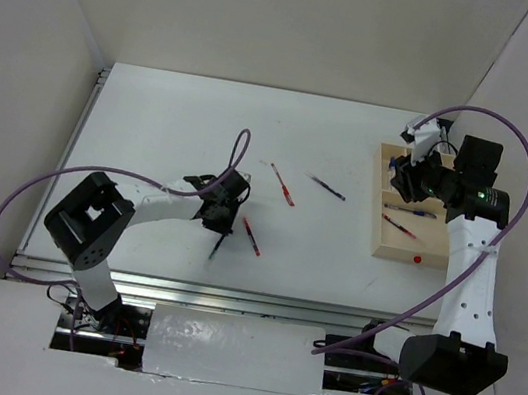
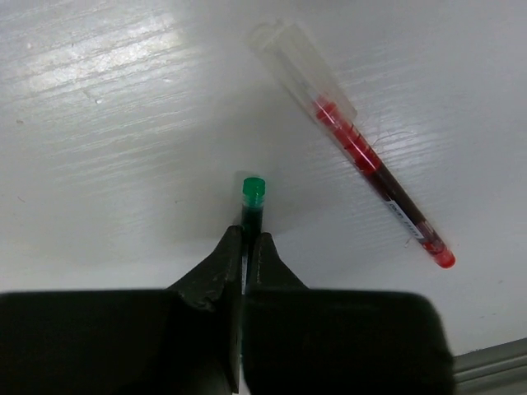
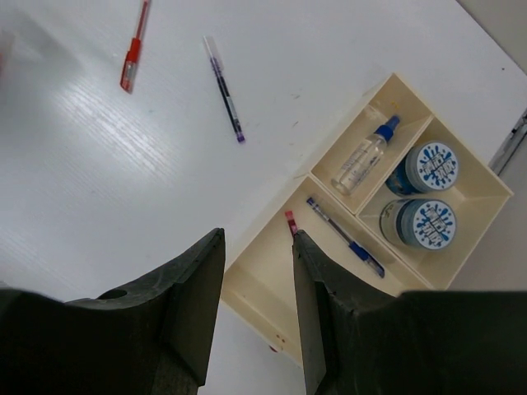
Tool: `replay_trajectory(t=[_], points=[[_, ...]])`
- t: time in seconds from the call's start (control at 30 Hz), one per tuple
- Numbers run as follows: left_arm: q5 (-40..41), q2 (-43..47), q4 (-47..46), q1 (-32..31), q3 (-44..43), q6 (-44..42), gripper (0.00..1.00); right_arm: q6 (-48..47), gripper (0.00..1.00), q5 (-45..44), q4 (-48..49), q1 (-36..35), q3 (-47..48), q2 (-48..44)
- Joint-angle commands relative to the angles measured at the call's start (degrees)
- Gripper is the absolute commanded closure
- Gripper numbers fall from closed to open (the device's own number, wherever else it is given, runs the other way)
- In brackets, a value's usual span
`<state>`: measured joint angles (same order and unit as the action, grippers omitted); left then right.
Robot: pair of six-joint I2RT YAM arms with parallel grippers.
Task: Sort the stationery into containers
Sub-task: Pick up the pen from the center of the board.
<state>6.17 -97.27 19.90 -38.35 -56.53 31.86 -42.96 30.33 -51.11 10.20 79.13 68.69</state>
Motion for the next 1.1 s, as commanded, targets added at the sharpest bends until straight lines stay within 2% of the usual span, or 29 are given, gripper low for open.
replay_trajectory(t=[0.0,0.03,0.1,0.13,0.17,0.2,0.23,0.3,0.33,0.37,0.43,0.5,0.57,0.67,0.8,1.07], points=[[-1.33,-0.29,0.67,0.11,-1.64,0.58,0.97,4.44,0.54,4.12,-0.92,0.44,0.85,-1.97],[-3.25,1.02,-1.68,1.51,-1.56,-0.12,1.0,6.29,0.54,6.56,-0.48,0.44,0.85,-2.41],[-14.48,6.79,-6.86,6.58,0.44,0.66,1.0,12.59,0.54,10.08,1.27,0.35,-0.55,-4.25],[-18.53,9.01,-13.51,8.19,1.42,2.75,1.0,15.51,0.54,14.45,3.71,0.09,-1.78,-5.04],[-25.79,12.95,-16.62,9.33,1.86,3.38,1.0,18.67,0.54,17.02,5.04,-0.35,-2.49,-6.18],[-29.34,14.38,-19.08,10.91,1.52,3.82,1.0,22.36,0.54,19.48,6.71,-0.96,-3.28,-6.8],[-32.94,15.79,-23.55,11.54,1.08,5.13,1.0,30.31,0.53,24.29,10.73,-1.75,-5.11,-7.25],[-41.72,19.21,-28.14,13.03,1.07,7.94,1.0,38.61,0.53,27.84,15.93,-5.7,-7.31,-8.47],[-44.12,20.36,-31.47,13.56,1.94,12.31,1.0,46.83,0.53,28.64,22.48,-7.71,-9.68,-8.92],[-46.23,22.98,-39.59,14.17,2.91,15.14,1.0,50.48,0.53,28.21,26.2,-12.78,-10.66,-9.7],[-49.31,25.63,-48.25,15.58,6.69,24.6,1.0,56.21,0.53,27.33,32.8,-17.47,-12.68,-10.06],[-50.2,27.57,-52.94,15.59,6.36,27.46,1.0,62.63,0.54,26.11,38.7,-23.78,-12.25,-8.75],[-50.65,28.97,-55.65,15.41,5.3,29.13,1.0,69.8,0.54,26.1,45.89,-26.62,-12.16,-7.26],[-48.81,29.77,-57.95,14.88,2.84,32.12,1.0,75.9,0.54,25.13,49.97,-28.82,-10.94,-3.66],[-45.82,30.3,-56.38,13.92,0.99,34.76,1.0,80.48,0.54,22.85,54.36,-31.98,-8.83,-0.66],[-43.35,30.65,-55.06,13.83,0.46,38.28,1.0,81.89,0.55,23.02,56.56,-35.51,-8.03,3.03]])
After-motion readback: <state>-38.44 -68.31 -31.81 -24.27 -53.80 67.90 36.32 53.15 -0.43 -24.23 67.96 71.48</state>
